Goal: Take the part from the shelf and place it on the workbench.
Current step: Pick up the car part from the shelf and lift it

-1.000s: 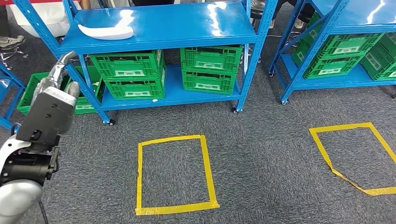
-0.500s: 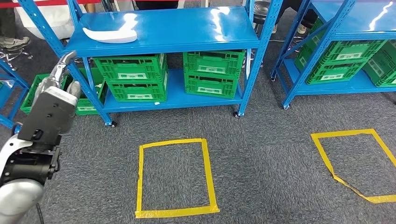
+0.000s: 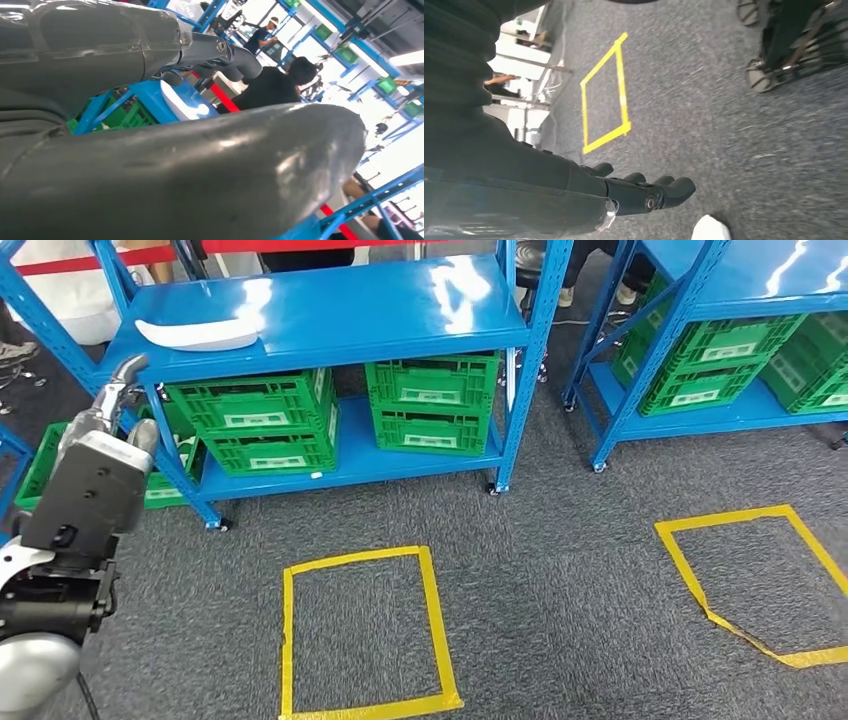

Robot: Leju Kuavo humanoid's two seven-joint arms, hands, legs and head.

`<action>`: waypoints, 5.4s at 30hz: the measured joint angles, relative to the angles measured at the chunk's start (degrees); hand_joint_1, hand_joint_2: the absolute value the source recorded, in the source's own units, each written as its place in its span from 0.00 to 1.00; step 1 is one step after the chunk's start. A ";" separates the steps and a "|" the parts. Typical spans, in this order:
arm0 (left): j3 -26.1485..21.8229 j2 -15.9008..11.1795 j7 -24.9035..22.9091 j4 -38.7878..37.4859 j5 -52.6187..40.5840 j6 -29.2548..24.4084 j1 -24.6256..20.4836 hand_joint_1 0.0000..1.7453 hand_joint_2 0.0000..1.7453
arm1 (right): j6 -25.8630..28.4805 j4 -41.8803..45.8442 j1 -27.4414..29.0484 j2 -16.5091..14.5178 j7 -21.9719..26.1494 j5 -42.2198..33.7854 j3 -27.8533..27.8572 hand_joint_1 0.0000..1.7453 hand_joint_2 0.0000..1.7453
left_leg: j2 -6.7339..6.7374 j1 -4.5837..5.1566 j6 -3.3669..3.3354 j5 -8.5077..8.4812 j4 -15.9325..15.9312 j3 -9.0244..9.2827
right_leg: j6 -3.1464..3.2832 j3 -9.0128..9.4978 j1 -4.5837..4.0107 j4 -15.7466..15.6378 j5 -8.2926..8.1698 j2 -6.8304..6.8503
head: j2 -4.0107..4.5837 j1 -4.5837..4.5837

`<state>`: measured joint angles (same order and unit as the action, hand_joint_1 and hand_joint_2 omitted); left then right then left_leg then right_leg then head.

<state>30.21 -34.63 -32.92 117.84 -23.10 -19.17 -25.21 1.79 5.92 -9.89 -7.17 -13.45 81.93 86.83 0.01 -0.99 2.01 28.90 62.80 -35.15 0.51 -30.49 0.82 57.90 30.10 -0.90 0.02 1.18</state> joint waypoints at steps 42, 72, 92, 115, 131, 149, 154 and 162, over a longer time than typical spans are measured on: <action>-0.03 -0.30 0.01 -0.05 0.15 -0.02 0.24 0.00 0.00 | -0.07 -0.24 0.02 -0.11 -0.08 0.30 0.05 0.00 1.00 | -0.11 -0.03 -2.47 1.59 -3.52 3.00 | -1.96 -9.39 0.03 16.56 5.64 0.64 | 0.00 -1.57; -0.08 -0.30 0.04 -0.26 0.20 -0.01 0.33 0.00 0.00 | -0.08 -0.41 -0.02 -0.10 0.09 0.32 0.05 0.00 1.00 | 0.01 -0.17 -2.47 1.30 -3.08 2.29 | -1.59 -8.79 -0.74 16.37 6.60 0.63 | 0.00 -1.84; -0.13 -0.32 0.01 -0.33 0.20 -0.05 0.29 0.00 0.00 | -0.08 -0.38 0.03 -0.14 0.64 0.54 0.07 0.00 1.00 | 0.07 -0.01 0.58 -0.23 -0.37 -1.63 | 1.88 1.59 -1.78 -0.05 1.06 -0.10 | 0.00 -1.08; -0.03 -0.87 -2.69 0.16 0.22 1.81 -0.21 0.00 0.00 | -0.96 -0.40 -0.09 -1.11 1.21 2.46 0.05 0.00 1.00 | -0.28 -0.08 -0.10 5.94 1.92 3.59 | 3.10 -2.50 -1.97 -1.14 -3.41 0.49 | 0.00 -1.91; -2.09 -4.83 -5.39 4.55 -1.61 -0.05 7.30 0.00 0.00 | -1.44 -0.39 -0.02 -1.59 -0.41 5.74 -0.02 0.00 1.00 | 0.51 -0.45 -1.89 0.53 -3.35 1.63 | -0.74 -4.34 -1.12 10.61 4.98 0.56 | 0.00 -1.70; -3.75 -4.88 -3.37 4.65 -0.11 1.65 7.05 0.00 0.00 | -0.15 -0.32 -0.15 -0.55 0.11 3.71 0.02 0.00 1.00 | -0.08 -0.40 0.71 8.33 9.76 -3.01 | 2.98 -2.19 -1.72 -0.25 -2.10 0.23 | 0.00 -1.57; -3.77 -4.80 -3.42 4.21 0.67 1.12 6.15 0.00 0.00 | -0.17 -0.34 -0.15 -0.57 0.43 3.88 0.03 0.00 1.00 | -0.08 -0.17 0.08 -1.02 -2.64 -0.30 | 2.24 -0.32 -1.76 0.00 -0.27 -0.25 | 0.00 -1.13; -3.79 -4.64 -3.17 3.95 0.79 0.97 5.53 0.00 0.00 | 0.01 -0.39 -0.25 -0.29 0.61 4.16 0.04 0.00 1.00 | -0.26 -0.58 -1.86 -0.23 -4.31 1.71 | -0.76 -5.47 -1.16 11.11 5.93 0.45 | 0.00 -1.64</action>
<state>26.43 -39.27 -36.09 121.79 -22.32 -18.20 -19.68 1.80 5.54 -10.14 -7.47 -12.84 86.09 86.86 -0.25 -1.57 0.16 28.68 58.49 -33.44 -0.25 -35.96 -0.33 69.00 36.03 -0.45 0.02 -0.46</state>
